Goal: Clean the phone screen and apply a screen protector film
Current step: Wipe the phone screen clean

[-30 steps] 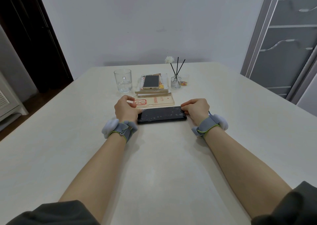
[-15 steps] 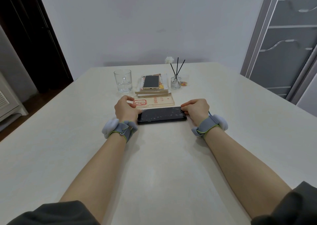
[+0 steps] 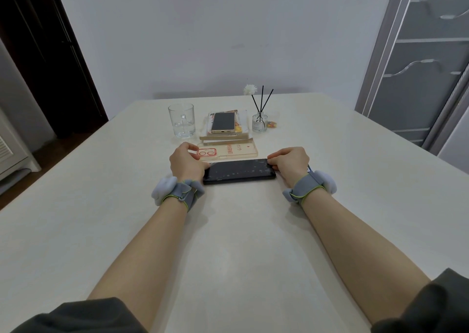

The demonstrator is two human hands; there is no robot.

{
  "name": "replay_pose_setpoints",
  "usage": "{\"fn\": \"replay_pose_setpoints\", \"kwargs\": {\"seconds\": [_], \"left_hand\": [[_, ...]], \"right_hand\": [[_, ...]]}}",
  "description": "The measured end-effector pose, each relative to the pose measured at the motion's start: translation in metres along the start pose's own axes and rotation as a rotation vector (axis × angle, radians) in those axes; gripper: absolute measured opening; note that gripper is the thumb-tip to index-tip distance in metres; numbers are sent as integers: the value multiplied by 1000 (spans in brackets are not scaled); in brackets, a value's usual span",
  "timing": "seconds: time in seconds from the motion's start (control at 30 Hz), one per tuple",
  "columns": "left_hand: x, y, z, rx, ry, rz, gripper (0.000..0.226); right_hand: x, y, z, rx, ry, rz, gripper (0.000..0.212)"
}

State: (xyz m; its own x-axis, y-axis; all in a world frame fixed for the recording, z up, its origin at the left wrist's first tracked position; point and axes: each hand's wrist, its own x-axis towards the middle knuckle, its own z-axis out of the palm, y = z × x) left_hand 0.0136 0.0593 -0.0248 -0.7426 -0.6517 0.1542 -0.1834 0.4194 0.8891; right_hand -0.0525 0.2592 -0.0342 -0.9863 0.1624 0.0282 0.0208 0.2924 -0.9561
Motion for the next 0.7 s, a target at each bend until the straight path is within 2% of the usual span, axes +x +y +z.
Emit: {"fn": "replay_pose_setpoints", "kwargs": {"seconds": [0.27,0.37,0.5,0.6,0.7], "left_hand": [[1,-2,2,125,21,109,36],[-1,-3,6,222,-30,172,42],[-3,0,12,380,-255,360,32],[-9,1,16,417,-519,481,53],[-10,0,21,481,-634,558,62]], "right_hand": [[2,2,2,-16,28,-6,15],[2,2,2,-8,34,-10,18],[3,2,3,15,27,9,18],[4,1,3,32,20,28,21],[5,2,3,44,12,42,21]]}}
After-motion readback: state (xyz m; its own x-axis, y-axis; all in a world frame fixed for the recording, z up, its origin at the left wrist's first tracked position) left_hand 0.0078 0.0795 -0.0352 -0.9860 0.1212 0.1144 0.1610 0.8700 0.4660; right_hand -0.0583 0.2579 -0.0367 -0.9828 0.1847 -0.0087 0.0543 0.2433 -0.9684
